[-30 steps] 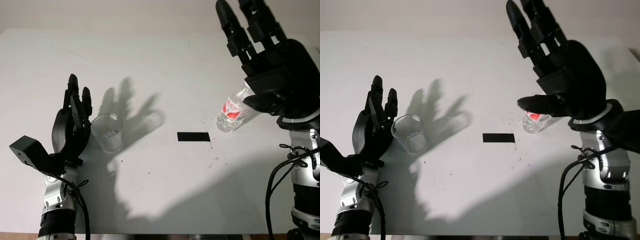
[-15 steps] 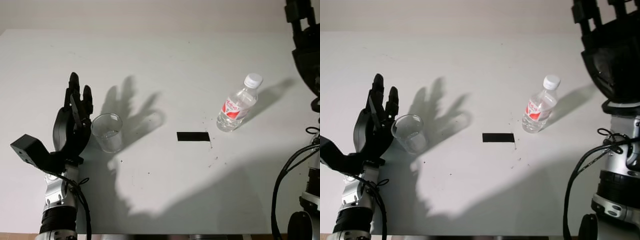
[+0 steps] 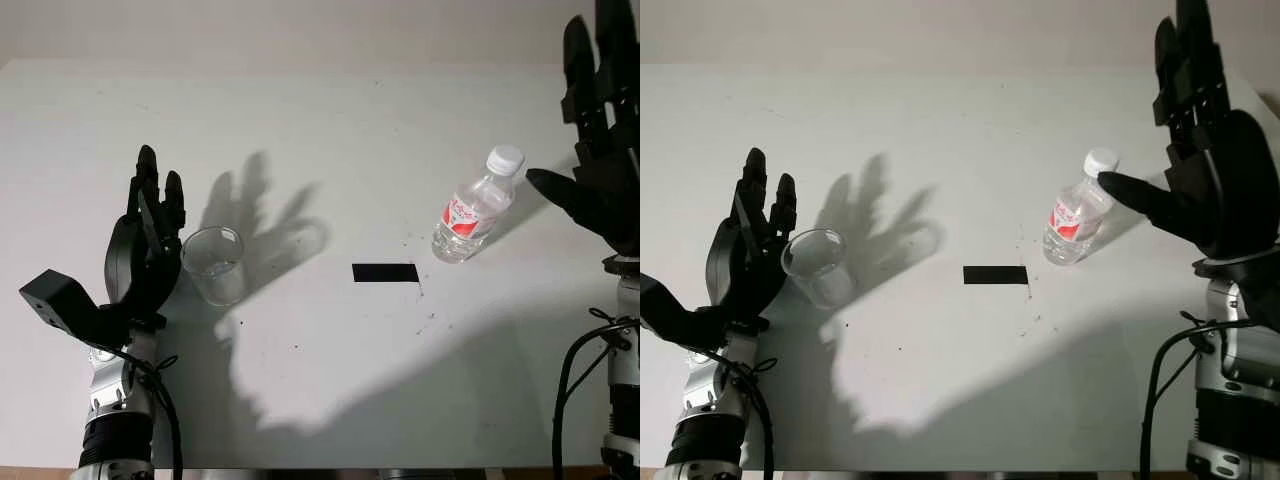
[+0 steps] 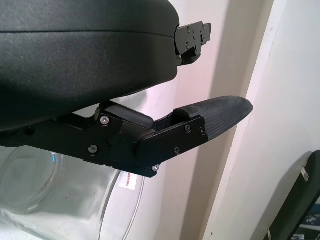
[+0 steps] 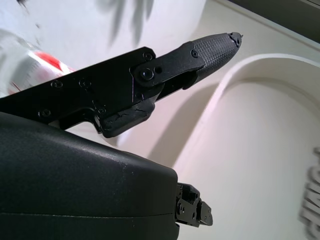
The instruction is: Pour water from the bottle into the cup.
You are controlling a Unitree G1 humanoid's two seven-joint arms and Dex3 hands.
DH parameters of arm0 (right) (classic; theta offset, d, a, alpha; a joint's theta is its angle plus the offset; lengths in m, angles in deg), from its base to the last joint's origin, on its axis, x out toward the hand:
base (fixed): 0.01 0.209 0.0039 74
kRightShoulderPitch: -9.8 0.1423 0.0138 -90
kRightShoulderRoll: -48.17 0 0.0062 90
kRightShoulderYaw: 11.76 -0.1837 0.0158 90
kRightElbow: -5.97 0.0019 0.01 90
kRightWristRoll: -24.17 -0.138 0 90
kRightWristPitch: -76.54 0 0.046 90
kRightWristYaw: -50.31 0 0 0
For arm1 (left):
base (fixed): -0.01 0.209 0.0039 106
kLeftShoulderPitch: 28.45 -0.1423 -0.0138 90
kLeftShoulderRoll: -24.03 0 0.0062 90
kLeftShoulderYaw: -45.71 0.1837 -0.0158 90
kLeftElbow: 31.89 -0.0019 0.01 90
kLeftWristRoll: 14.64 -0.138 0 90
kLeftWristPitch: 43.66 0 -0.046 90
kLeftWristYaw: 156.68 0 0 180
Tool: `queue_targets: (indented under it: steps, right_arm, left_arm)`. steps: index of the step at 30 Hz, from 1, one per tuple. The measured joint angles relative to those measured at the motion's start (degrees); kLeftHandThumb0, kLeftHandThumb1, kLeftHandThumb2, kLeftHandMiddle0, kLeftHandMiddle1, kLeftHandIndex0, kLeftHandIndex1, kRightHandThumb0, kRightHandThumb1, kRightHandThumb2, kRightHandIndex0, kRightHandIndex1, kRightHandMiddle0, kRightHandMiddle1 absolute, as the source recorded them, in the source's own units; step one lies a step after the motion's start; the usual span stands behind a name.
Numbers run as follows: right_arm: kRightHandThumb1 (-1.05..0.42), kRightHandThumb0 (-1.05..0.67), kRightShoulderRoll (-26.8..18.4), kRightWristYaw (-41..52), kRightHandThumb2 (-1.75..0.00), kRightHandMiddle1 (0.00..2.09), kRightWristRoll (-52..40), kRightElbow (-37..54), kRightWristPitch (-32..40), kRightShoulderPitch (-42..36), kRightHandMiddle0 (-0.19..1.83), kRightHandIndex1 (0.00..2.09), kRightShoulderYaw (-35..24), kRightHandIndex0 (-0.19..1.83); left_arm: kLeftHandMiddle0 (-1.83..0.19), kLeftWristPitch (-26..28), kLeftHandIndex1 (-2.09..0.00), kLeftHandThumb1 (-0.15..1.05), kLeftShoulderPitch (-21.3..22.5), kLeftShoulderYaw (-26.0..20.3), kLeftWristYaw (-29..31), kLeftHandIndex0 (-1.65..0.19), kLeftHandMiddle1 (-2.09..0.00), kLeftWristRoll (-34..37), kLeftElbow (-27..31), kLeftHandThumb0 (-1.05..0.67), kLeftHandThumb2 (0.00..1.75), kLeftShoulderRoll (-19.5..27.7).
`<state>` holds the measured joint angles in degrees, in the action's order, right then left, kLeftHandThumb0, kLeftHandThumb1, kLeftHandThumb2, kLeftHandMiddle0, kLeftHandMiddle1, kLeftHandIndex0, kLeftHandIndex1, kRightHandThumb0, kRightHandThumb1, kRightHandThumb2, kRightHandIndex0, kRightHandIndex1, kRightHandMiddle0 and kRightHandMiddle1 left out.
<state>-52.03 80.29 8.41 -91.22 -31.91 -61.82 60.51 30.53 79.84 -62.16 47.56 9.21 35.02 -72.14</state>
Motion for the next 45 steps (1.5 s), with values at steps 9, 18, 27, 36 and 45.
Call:
queue_targets:
  steps: [9, 18, 27, 36, 45]
  right_arm:
    - [-1.0, -1.02, 3.23, -3.58, -0.06, 0.0, 4.07, -10.21, 1.56, -3.65, -0.19, 0.0, 3.52, -0.19]
    - [-1.01, -0.99, 6.98, -5.15, -0.06, 0.0, 2.52, -19.29, -0.66, -5.87, -0.19, 0.0, 3.16, -0.19]
    - [-1.0, -1.0, 7.86, -5.7, -0.05, 0.0, 1.89, -23.09, -4.29, -4.63, -0.19, 0.0, 2.84, -0.19]
    - [-0.99, -0.93, 7.77, -5.86, -0.05, 0.0, 3.1, -26.34, -4.06, -0.1, -0.19, 0.0, 4.05, -0.19]
    - [-0.93, -0.89, 6.95, -6.63, -0.04, 0.01, 4.02, -36.39, -8.14, 10.01, -0.19, 0.0, 3.56, -0.19]
  left_arm:
    - [0.19, 0.78, 0.0, 1.05, -0.76, -0.06, 0.0, 0.19, 0.0, 0.3, 1.16, -0.78, 0.76, 0.0]
    - [0.19, 1.18, 0.0, 1.05, -1.14, -0.42, 0.04, 0.19, 0.0, 0.31, 1.49, -0.78, 0.77, 0.21]
    - [0.19, 1.36, 0.0, 1.05, -1.14, -0.76, -0.04, 0.19, 0.0, 0.31, 1.5, -0.78, 0.76, 0.47]
    - [0.19, 1.7, 0.0, 1.05, -1.21, -0.75, 0.12, 0.19, 0.0, 0.29, 1.59, -0.78, 0.76, 0.48]
    - [0.19, 1.65, 0.0, 1.05, -1.86, -0.76, -0.04, 0.19, 0.0, 0.28, 2.55, -0.78, 0.75, 0.32]
